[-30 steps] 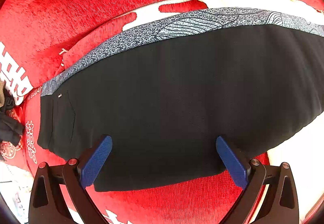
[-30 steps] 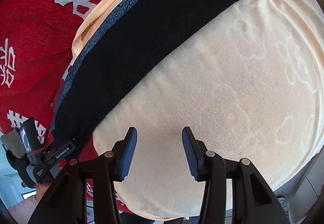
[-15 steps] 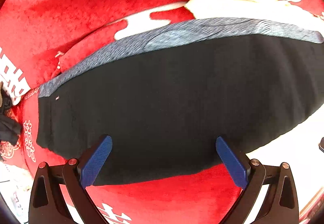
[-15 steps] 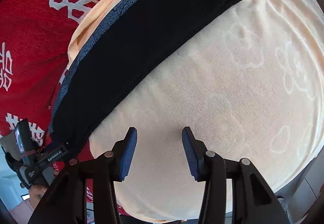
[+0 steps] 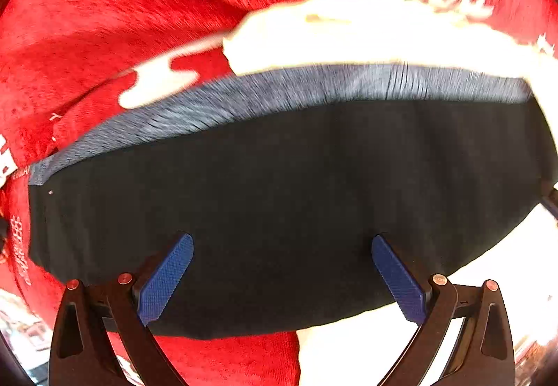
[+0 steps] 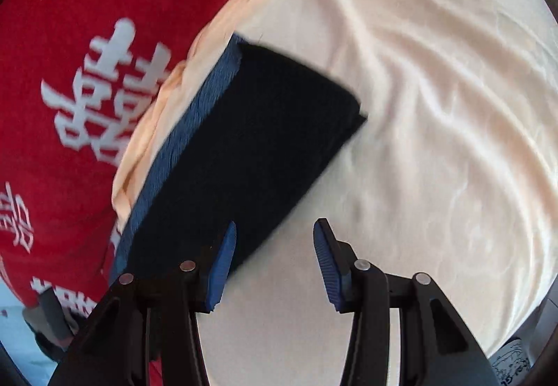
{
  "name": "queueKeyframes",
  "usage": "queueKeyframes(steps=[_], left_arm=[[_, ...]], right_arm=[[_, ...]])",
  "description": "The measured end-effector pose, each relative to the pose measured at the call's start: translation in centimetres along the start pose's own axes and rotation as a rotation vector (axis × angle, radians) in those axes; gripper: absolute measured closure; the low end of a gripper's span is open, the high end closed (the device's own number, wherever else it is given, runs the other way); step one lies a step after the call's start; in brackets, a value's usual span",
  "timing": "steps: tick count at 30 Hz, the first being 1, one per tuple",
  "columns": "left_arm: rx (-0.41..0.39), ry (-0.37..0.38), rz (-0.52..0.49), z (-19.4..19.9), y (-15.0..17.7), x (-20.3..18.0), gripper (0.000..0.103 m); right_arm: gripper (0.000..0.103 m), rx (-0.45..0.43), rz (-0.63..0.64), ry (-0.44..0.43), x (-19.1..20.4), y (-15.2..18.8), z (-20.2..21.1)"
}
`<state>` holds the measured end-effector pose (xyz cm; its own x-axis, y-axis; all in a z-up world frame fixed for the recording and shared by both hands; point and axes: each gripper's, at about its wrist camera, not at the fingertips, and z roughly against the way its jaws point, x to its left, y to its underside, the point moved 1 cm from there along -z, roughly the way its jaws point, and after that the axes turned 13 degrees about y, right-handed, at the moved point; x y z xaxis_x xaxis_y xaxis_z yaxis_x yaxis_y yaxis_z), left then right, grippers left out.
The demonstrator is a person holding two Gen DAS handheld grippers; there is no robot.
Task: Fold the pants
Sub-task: 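Grasp the end of the black trouser strip with the right gripper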
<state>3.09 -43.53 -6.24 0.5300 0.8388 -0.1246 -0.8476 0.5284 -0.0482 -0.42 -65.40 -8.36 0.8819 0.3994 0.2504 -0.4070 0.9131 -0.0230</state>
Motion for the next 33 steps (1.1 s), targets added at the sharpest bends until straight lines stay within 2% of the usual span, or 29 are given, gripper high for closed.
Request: queueKeyframes(steps=[1,2,3,6,10,11,14,15,20,33], left_arm=[[0.004,-0.004,0.004,-0.4,0.1,0.0,0.0],[-0.001,0.0,0.015,-0.6,0.1,0.1,0.0],[-0.002,0.006,0.024,-0.6,0.1,0.2,0.0],[0.0,0.027,0.043,-0.6,0.2,0.5,0.0],[-0.003,0.012,0.022,-0.6,0.2,0.4,0.0],[-0.004,0.009,0.017,-0.6,0.2,0.3,0.0],[-0.007,0.007,0.017,-0.4,0.3,0.0,0.0],[-0.007,0.009,0.02,-0.4,0.3,0.0,0.0],[-0.009,0.002,0.015,-0.4,0.4,0.0,0.0],[-0.011,0.002,0.016,-0.8,0.4,-0.7,0.0]], right_arm=[[0.064,-0.011,0.001,0.007,0.0,-0.5,-0.1],[0.086,-0.016,0.012,0.03,0.2,-0.7,-0.1],[0.089,-0.02,0.026,0.063,0.3,-0.9,-0.2],[0.089,-0.018,0.025,0.05,0.3,-0.9,0.0],[0.088,0.035,-0.006,-0.048,-1.0,0.5,0.3],[0.083,0.052,-0.008,-0.065,-1.2,0.9,0.3],[0.061,0.076,-0.018,-0.116,-1.4,2.0,0.1],[0.059,0.081,-0.024,-0.13,-1.4,2.3,0.0],[0.059,0.096,-0.038,-0.167,-1.3,2.7,-0.6],[0.059,0.1,-0.051,-0.194,-1.6,2.8,-1.2]])
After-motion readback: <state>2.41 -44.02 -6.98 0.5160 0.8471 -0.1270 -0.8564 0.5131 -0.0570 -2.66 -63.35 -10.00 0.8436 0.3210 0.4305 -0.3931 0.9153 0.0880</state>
